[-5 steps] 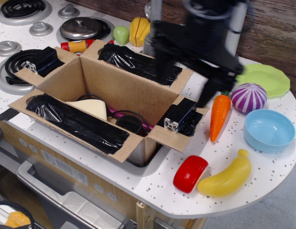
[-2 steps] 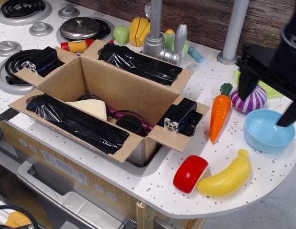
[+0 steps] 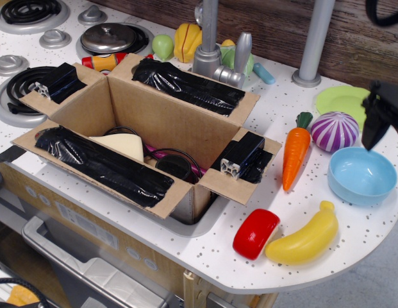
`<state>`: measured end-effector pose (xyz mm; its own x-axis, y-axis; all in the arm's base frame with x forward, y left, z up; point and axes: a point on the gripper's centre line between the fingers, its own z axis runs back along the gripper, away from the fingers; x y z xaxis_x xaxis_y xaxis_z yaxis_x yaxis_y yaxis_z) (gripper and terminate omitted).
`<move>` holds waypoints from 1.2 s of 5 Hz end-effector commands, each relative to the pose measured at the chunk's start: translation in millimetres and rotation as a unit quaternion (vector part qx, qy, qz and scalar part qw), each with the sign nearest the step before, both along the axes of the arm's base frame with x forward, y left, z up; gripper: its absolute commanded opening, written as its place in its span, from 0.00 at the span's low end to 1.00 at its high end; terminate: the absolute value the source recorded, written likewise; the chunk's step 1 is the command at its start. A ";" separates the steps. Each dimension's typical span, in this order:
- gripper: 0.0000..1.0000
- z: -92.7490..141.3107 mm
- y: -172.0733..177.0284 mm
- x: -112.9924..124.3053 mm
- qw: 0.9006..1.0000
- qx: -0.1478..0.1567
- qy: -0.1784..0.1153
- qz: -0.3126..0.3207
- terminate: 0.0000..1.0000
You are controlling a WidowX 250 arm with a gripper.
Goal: Pick up bowl and put in small4fbox
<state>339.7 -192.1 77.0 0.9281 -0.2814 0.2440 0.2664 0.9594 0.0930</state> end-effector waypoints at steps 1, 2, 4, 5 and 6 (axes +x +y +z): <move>1.00 -12.1 -21.0 19.3 0.996 -0.081 -0.023 -0.028 0.00; 1.00 -30.5 -19.9 24.2 0.995 -0.068 -0.055 -0.036 0.00; 1.00 -47.8 -7.1 33.9 0.995 -0.064 -0.059 -0.052 0.00; 0.00 -47.8 -4.4 31.5 0.996 -0.068 -0.041 -0.040 0.00; 0.00 -47.5 -2.2 27.9 0.997 -0.066 -0.035 -0.028 0.00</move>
